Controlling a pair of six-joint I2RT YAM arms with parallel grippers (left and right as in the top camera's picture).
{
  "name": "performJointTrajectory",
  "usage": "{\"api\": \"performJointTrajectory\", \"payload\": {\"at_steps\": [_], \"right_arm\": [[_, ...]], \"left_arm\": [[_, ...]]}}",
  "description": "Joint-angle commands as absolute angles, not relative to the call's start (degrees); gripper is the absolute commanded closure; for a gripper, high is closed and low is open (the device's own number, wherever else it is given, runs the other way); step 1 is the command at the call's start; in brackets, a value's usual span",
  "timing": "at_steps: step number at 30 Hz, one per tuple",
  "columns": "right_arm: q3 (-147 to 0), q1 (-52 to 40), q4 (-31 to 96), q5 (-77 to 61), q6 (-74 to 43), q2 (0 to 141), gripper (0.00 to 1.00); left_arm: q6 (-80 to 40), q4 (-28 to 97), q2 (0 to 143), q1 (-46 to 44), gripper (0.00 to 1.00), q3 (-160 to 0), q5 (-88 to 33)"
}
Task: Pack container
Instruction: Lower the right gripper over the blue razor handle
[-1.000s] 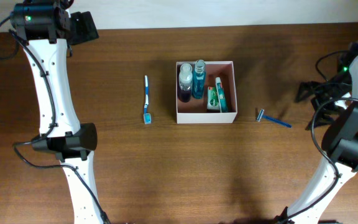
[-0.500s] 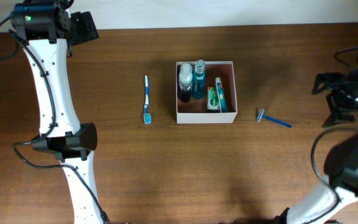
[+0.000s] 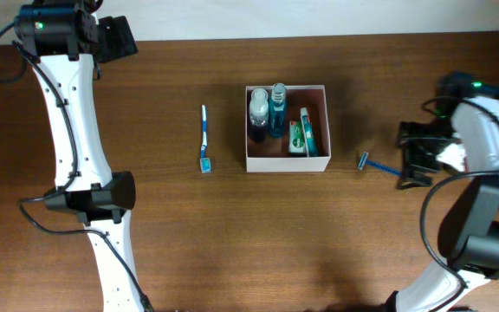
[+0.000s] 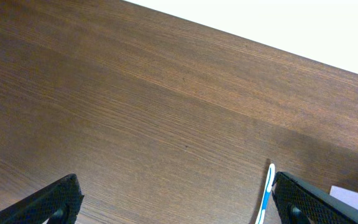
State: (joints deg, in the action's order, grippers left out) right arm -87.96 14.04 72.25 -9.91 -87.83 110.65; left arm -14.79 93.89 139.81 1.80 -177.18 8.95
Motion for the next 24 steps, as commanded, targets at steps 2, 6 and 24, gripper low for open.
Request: {"api": "performJointTrajectory", "payload": {"at_steps": [2,6,24], "right_arm": [[-87.2,10.8,71.7,-3.2,-100.0,110.4,0.01],[-87.2,9.8,70.3,1.5,-101.9,110.4,0.01],[-85.9,9.7,63.2,2.0,-98.8,114.9,0.01]], "left_arm": [[-15.4,94.0,138.0,2.0,0.01,-177.1,8.8],[-15.4,94.0,138.0,2.0,0.01,-177.1,8.8],[-15.4,94.0,138.0,2.0,0.01,-177.1,8.8]]}}
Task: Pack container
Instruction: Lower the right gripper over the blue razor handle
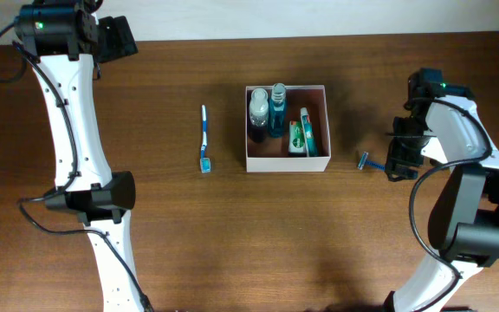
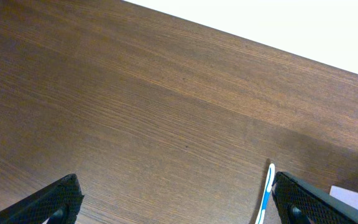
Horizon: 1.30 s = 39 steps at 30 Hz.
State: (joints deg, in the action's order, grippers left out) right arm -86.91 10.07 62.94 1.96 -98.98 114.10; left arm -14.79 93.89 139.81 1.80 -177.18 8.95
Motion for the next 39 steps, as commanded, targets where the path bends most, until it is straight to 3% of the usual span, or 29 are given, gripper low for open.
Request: {"api": "performJointTrajectory", "payload": {"at_steps": [1,11,39], "right_arm": [[-85.6,9.7,63.0,2.0,-98.8,114.9,0.01],[-80.1,9.7,55.4,1.8,-97.9,114.9,0.01],[-79.9,9.6,55.0,0.7,-97.3,117.8,0.02]], "left_arm": [[-15.4,94.0,138.0,2.0,0.01,-177.1,8.8],[-15.4,94.0,138.0,2.0,0.01,-177.1,8.8],[-15.4,94.0,138.0,2.0,0.01,-177.1,8.8]]}}
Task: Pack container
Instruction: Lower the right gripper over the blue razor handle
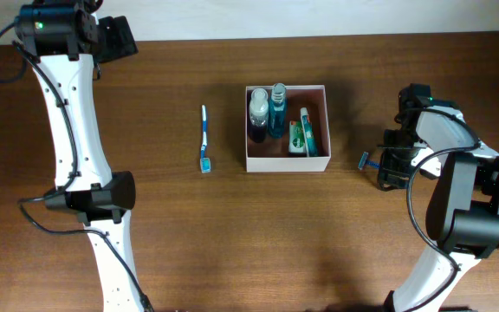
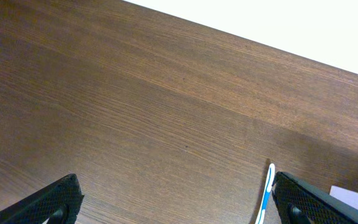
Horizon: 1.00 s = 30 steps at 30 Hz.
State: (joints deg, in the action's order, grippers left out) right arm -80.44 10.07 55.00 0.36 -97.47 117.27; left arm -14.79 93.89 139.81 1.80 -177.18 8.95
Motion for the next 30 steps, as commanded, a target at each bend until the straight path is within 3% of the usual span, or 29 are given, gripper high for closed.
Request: {"api": "performJointTrajectory", "payload": {"at_steps": [1,30], "right_arm": [[-79.9,9.6,55.0,0.7,-97.3,117.8,0.01],[-79.8,7.5,53.6,2.4,-97.3,119.4,0.01]], "left_arm": [[-15.4,94.0,138.0,2.0,0.01,-177.1,8.8],[-15.4,94.0,138.0,2.0,0.01,-177.1,8.8]]}}
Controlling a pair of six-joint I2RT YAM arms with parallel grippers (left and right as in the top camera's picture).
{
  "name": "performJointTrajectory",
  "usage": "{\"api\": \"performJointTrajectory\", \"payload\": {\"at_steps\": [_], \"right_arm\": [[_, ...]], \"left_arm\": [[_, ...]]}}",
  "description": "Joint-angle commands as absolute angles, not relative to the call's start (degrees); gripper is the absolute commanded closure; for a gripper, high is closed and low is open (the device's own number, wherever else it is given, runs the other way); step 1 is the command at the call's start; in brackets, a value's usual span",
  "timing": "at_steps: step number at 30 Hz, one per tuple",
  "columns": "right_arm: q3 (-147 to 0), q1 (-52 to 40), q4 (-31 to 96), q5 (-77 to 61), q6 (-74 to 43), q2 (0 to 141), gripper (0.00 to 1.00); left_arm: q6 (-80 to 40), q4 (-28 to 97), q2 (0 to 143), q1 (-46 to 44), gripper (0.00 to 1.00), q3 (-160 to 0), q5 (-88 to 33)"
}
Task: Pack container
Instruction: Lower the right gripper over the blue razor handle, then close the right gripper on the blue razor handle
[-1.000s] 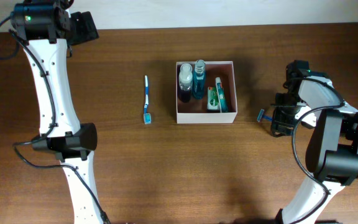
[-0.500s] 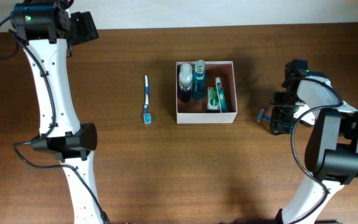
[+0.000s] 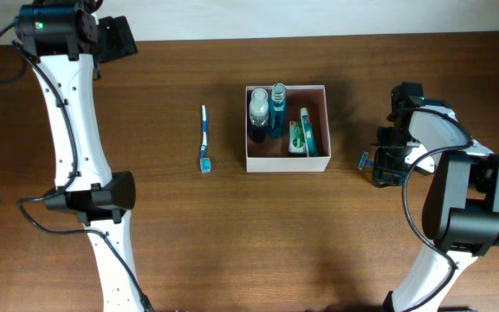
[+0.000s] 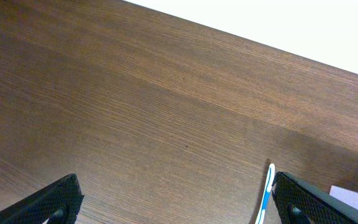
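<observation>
A white open box [image 3: 317,161] stands mid-table and holds two bottles [image 3: 268,111] and a green toothpaste tube [image 3: 298,135]. To its left a blue-and-white toothbrush [image 3: 204,139] lies on the wood; the left wrist view shows the toothbrush [image 4: 265,194] beside the right finger. My left gripper [image 4: 176,190] hangs wide open and empty at the far left corner [image 3: 118,38]. A blue razor [image 3: 363,160] lies right of the box with only its head showing. My right gripper [image 3: 383,166] sits over the razor's handle; its jaws are hidden by the wrist.
The dark wooden table [image 3: 319,243] ends at a white wall along the far edge. The left arm's base [image 3: 93,198] stands at the left. A corner of the box [image 4: 353,199] shows at the lower right of the left wrist view.
My right gripper has shifted slightly left, closer to the razor's head, covering more of the handle. The razor head, box, toothbrush and left arm stay where they were.
My right gripper began to the right of the razor, whose whole handle showed. It then stood at the handle's end, later over the handle, and now covers all but the head. The left arm stayed still and open throughout.
</observation>
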State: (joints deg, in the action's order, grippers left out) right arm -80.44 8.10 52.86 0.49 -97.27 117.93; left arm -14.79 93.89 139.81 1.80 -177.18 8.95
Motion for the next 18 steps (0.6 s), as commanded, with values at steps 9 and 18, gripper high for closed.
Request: {"api": "performJointTrajectory", "payload": {"at_steps": [9,18], "right_arm": [[-79.8,7.5,55.1,2.5,-97.3,119.4,0.01],[-79.8,7.5,56.5,3.6,-97.3,119.4,0.0]], "left_arm": [[-15.4,94.0,138.0,2.0,0.01,-177.1,8.8],[-15.4,94.0,138.0,2.0,0.0,-177.1,8.8]]}}
